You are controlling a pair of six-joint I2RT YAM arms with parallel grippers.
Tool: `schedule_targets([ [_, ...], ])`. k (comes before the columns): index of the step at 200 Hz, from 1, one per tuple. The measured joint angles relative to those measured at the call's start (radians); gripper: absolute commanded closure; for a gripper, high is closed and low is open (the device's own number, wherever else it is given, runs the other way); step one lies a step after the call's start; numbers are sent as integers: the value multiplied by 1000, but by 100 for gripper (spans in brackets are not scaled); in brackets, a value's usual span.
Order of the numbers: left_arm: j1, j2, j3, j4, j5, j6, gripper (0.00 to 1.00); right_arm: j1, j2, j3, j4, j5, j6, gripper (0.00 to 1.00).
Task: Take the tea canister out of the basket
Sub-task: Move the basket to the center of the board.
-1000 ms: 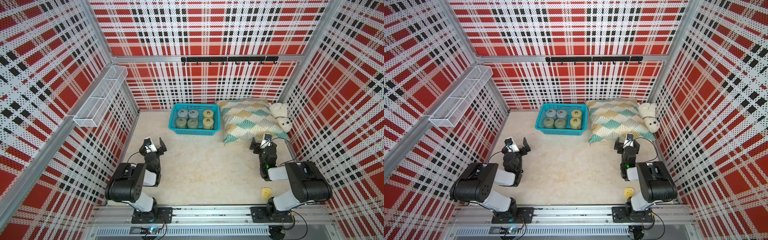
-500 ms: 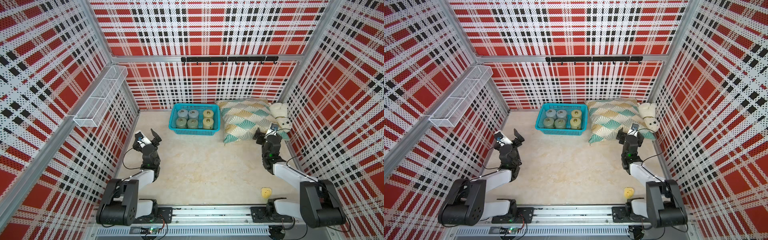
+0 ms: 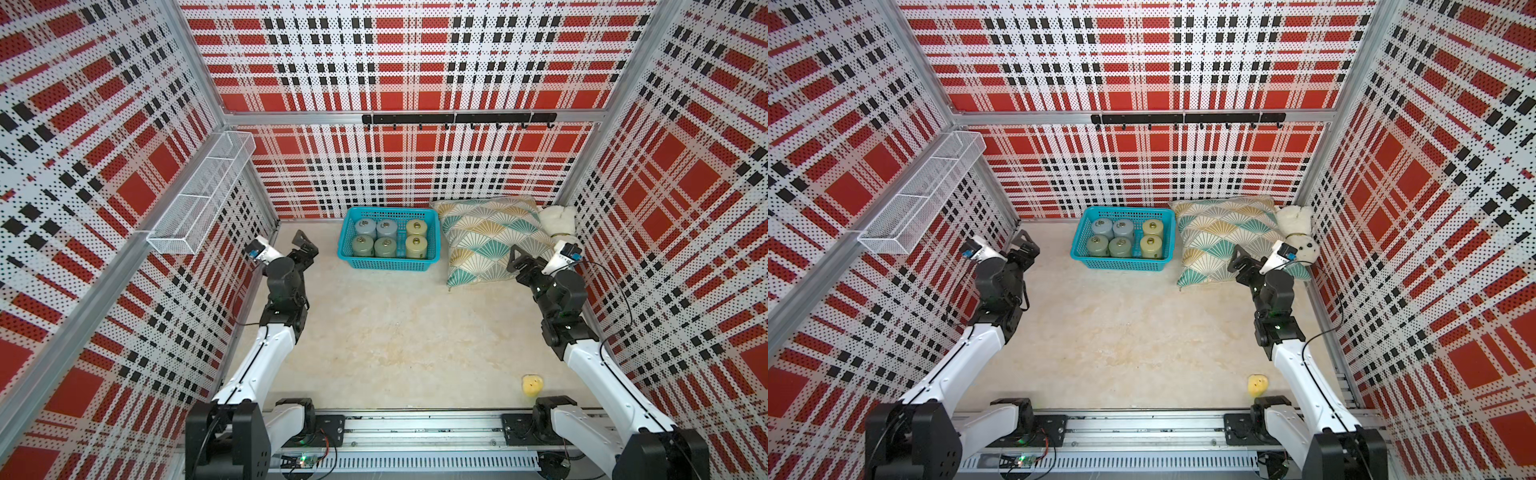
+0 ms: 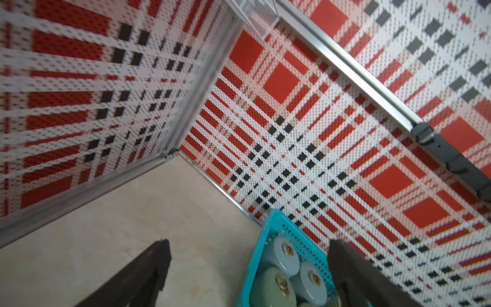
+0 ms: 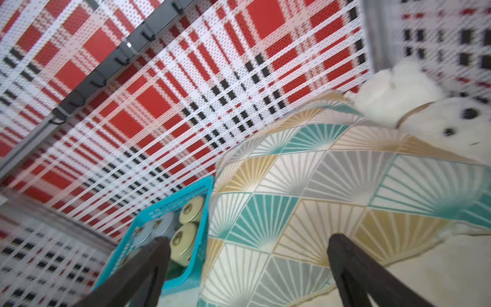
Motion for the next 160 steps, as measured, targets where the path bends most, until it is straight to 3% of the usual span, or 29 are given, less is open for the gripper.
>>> schedule_targets([
  [35,-98,216,188,-89,32,44,0,153,93,85,-11,-81,-38,0],
  [88,-88,658,661,-308,111,143,0,341,167,113,-44,-98,-106,0],
  [121,-59,854,892,-446,156,219,9,407,174,113,-67,-71,-148,0],
  [160,-56,1031,1126,-621,157,325,25,413,208,114,-78,-56,-159,0],
])
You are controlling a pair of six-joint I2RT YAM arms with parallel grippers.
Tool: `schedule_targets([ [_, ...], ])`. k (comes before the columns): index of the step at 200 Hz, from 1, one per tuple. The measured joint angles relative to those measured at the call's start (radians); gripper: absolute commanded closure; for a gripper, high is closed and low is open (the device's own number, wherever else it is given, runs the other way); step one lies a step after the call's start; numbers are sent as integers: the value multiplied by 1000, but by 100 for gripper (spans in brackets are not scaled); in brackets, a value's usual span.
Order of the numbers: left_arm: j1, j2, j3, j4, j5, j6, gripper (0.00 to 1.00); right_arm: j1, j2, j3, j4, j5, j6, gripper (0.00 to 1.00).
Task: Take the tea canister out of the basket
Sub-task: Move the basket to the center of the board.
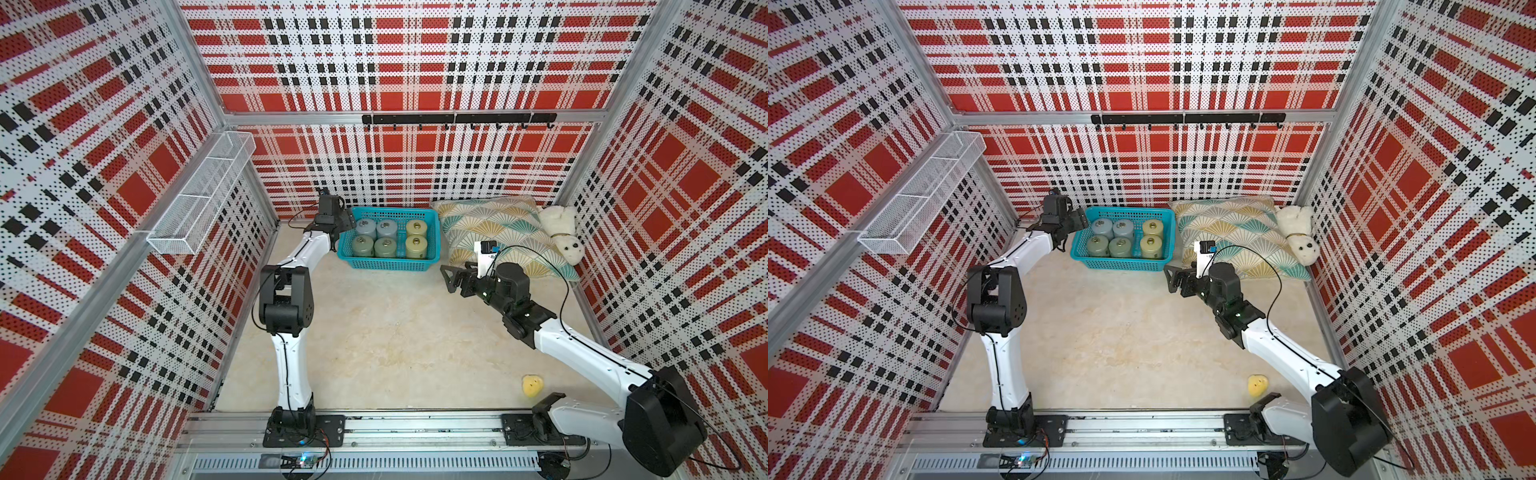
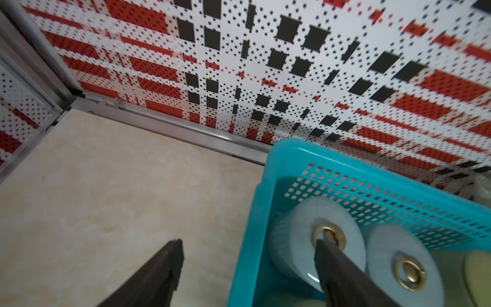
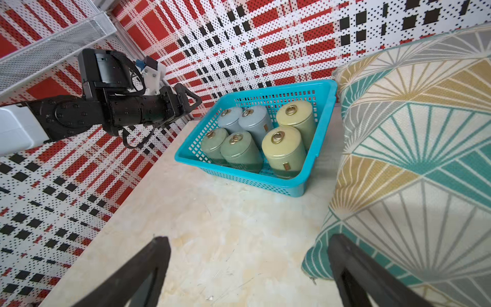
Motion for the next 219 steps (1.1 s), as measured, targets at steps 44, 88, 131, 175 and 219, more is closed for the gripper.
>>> schedule_targets([
  [44,-6,121,140,-138,-13,71,50,14,22,8,-18,-1,0,0],
  [88,-8,155,150,-192,-3,114,71,20,21,8,-23,0,-1,0],
  [131,-8,146,135,-193,64,131,100,21,3,8,-31,0,-2,0],
  [175,-15,82,18,-124,55,102,100,26,-32,8,-34,1,-2,0],
  [219,-30,-26,-163,-50,14,75,100,28,-54,8,-42,1,-2,0],
])
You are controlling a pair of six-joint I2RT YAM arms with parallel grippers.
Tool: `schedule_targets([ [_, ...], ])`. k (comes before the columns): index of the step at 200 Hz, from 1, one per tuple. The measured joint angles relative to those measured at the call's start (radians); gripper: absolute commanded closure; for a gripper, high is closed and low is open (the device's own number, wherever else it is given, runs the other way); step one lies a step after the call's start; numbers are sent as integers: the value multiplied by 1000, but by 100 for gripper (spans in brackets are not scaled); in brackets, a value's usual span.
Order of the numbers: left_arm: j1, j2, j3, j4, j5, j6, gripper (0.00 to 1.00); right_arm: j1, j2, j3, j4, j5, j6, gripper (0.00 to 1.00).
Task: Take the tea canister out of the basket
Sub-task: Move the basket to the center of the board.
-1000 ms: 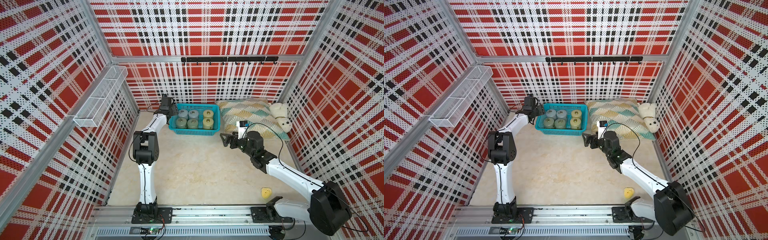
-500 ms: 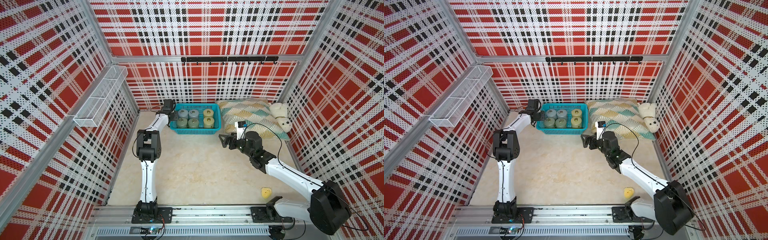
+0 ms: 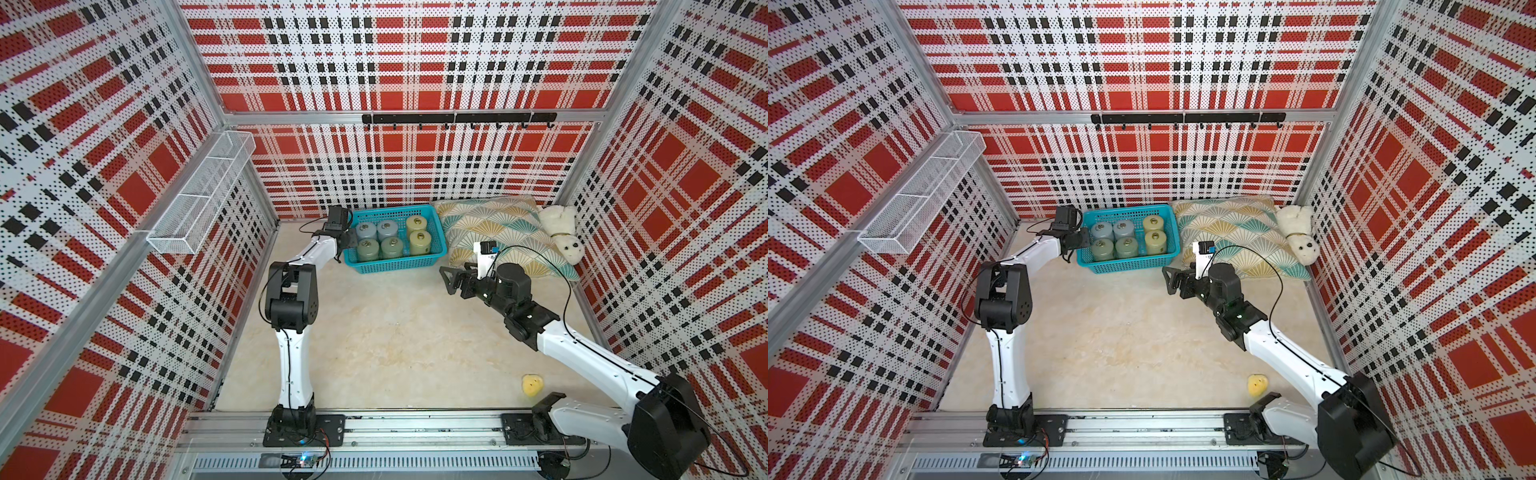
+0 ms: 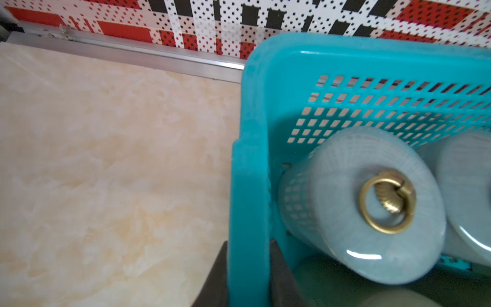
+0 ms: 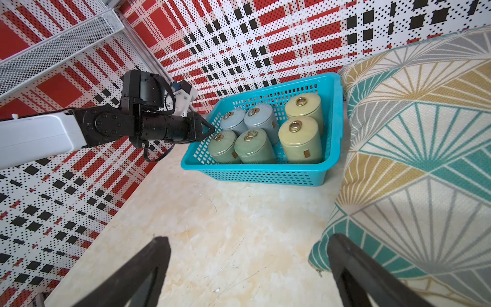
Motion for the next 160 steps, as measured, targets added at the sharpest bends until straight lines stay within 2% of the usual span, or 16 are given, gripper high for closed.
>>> schedule_targets([
  [48,8,-171,-263,77,-2,-6,100,0,-20,0,-8,0,0,0],
  [87,17,-328,-475,114,17,35,100,0,-40,0,-8,0,0,0],
  [122,-39,-364,-513,106,-9,54,100,2,-43,0,-9,0,1,0],
  [160,-145,-362,-513,103,-42,37,100,4,-45,0,-9,5,1,0],
])
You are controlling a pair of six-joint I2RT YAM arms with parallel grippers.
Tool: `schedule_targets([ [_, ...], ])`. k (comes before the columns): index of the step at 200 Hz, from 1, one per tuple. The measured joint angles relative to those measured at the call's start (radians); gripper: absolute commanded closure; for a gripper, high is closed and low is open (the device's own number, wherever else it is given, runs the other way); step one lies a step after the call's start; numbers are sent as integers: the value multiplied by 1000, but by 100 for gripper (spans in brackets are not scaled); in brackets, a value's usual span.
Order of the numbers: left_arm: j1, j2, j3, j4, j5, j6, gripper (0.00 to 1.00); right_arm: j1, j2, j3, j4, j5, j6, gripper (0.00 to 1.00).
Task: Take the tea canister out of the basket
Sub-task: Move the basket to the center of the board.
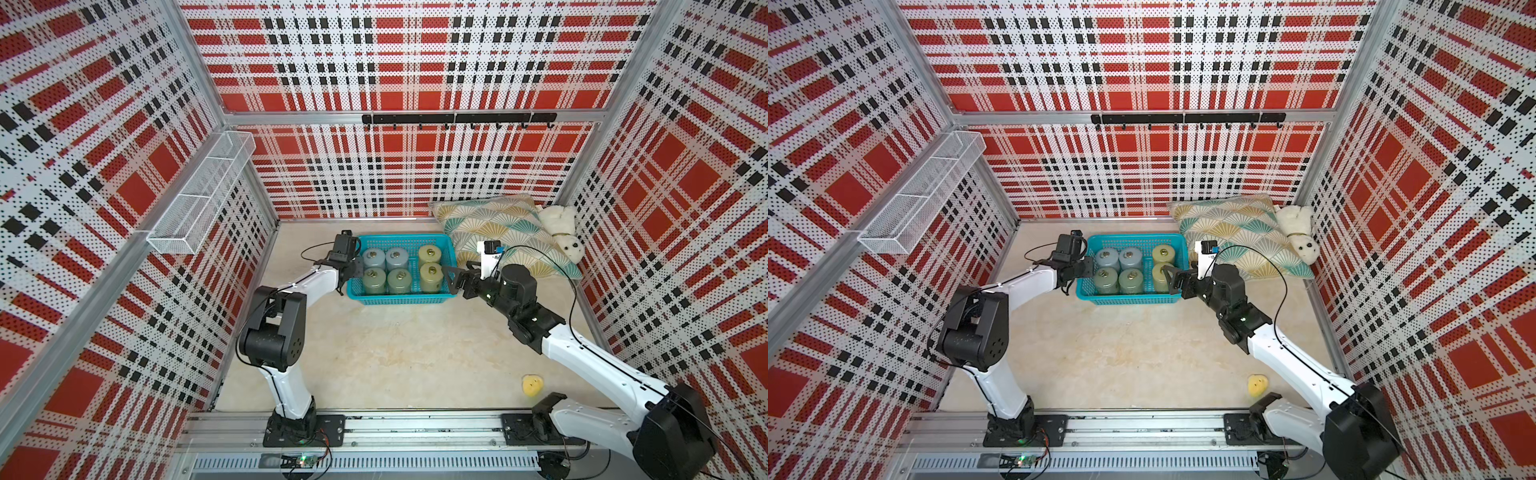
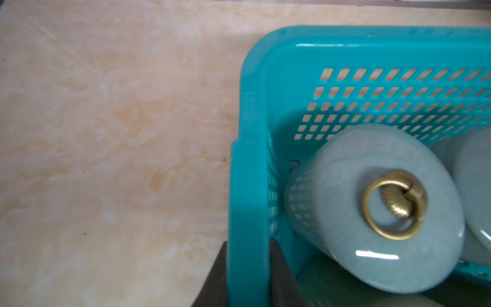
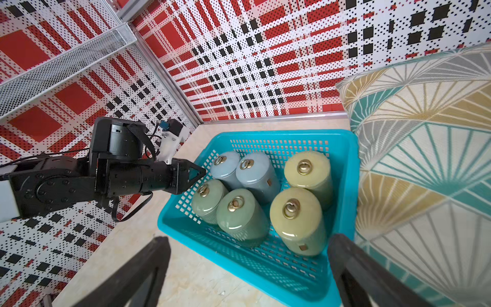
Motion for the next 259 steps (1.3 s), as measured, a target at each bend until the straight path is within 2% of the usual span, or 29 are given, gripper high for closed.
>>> schedule_targets([
  [43,-77,0,5,-17,5,-27,100,0,0,0,0,4,0,0],
  [167,-91,-56,-60,-23,7,-158,100,0,0,0,0,14,3,0],
  [180,-92,-58,-62,-23,7,-164,77,0,1,0,0,14,3,0],
  [191,-92,-58,-62,-23,8,-168,52,0,1,0,0,14,3,0],
  [198,-97,-59,-62,-29,4,-171,42,0,1,0,0,15,3,0],
  [206,-100,-63,-62,-46,0,-171,23,0,1,0,0,15,3,0],
  [212,-103,-66,-62,-56,-2,-171,16,0,1,0,0,16,3,0],
  [219,-105,-74,-62,-64,-10,-173,1,0,2,0,0,17,3,0],
  [259,-127,-175,-61,-87,-27,-190,1,0,14,0,-5,23,3,0],
])
